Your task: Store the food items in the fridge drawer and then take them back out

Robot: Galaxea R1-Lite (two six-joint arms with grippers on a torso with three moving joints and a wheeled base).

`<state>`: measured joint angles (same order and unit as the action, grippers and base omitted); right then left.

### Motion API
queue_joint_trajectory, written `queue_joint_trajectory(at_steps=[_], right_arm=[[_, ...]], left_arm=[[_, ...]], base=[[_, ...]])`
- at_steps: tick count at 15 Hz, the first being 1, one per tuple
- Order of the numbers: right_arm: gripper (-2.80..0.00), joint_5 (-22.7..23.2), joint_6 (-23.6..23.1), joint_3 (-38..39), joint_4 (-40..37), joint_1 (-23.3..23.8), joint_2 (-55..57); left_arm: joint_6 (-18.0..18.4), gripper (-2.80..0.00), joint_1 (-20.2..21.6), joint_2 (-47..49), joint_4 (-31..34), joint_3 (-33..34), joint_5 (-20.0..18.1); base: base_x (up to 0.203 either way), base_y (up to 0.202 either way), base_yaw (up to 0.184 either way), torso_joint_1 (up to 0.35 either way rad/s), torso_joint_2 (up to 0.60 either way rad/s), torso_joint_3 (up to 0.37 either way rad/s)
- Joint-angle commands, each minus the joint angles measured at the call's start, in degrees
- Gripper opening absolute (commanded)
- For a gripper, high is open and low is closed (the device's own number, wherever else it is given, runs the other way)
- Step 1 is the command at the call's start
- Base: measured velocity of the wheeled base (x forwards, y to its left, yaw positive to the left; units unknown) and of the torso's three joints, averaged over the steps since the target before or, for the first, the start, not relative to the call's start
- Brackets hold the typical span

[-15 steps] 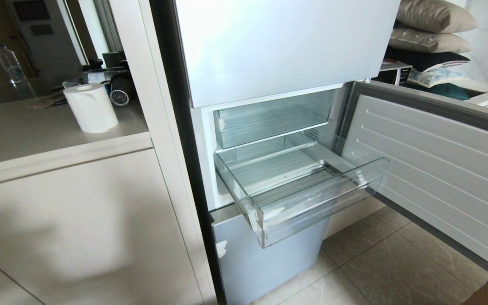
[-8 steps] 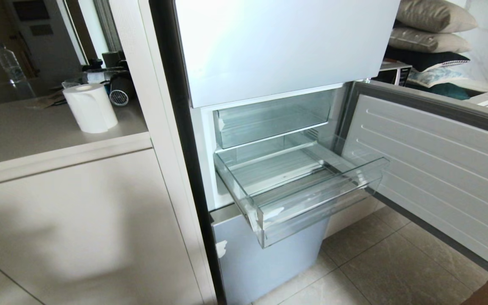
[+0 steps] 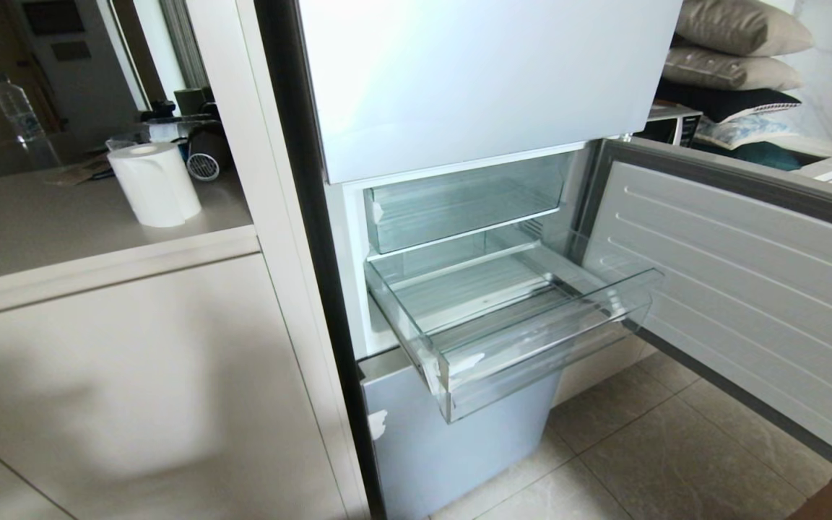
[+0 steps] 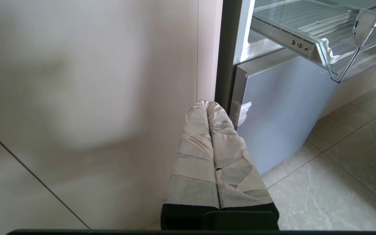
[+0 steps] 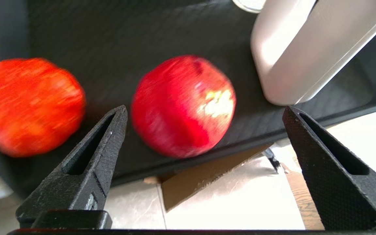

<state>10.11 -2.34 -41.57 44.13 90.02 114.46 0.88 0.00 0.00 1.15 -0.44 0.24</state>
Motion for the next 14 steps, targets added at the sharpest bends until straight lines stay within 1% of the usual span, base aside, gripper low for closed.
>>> queue_joint_trajectory(at_steps=[1,2,4,6,10,14], right_arm=[[0.0,0.1,-0.5,-1.7,0.3,0.5,3.0],[0.0,0.2,-1.3,-1.8,0.3,0.5,3.9],[0.0,0.5,-1.5,-1.9,0.5,0.4,4.9],[0.0,2.3,-1.5,-2.0,1.3,0.2,5.8],[0.0,3.0,-0.9,-2.7,1.7,-1.3,6.7],[0.0,2.9,1.3,-5.6,1.7,-2.0,7.9]], left_arm=[[0.0,-2.8,0.0,0.1,0.0,0.0,0.0],[0.0,-2.8,0.0,0.1,0.0,0.0,0.0],[0.0,-2.8,0.0,0.1,0.0,0.0,0.0],[0.0,-2.8,0.0,0.1,0.0,0.0,0.0],[0.0,-2.8,0.0,0.1,0.0,0.0,0.0],[0.0,-2.8,0.0,0.1,0.0,0.0,0.0]], base=[[0.0,0.0,0.0,0.0,0.0,0.0],[0.0,0.0,0.0,0.0,0.0,0.0],[0.0,0.0,0.0,0.0,0.0,0.0],[0.0,0.0,0.0,0.0,0.0,0.0],[0.0,0.0,0.0,0.0,0.0,0.0],[0.0,0.0,0.0,0.0,0.0,0.0]])
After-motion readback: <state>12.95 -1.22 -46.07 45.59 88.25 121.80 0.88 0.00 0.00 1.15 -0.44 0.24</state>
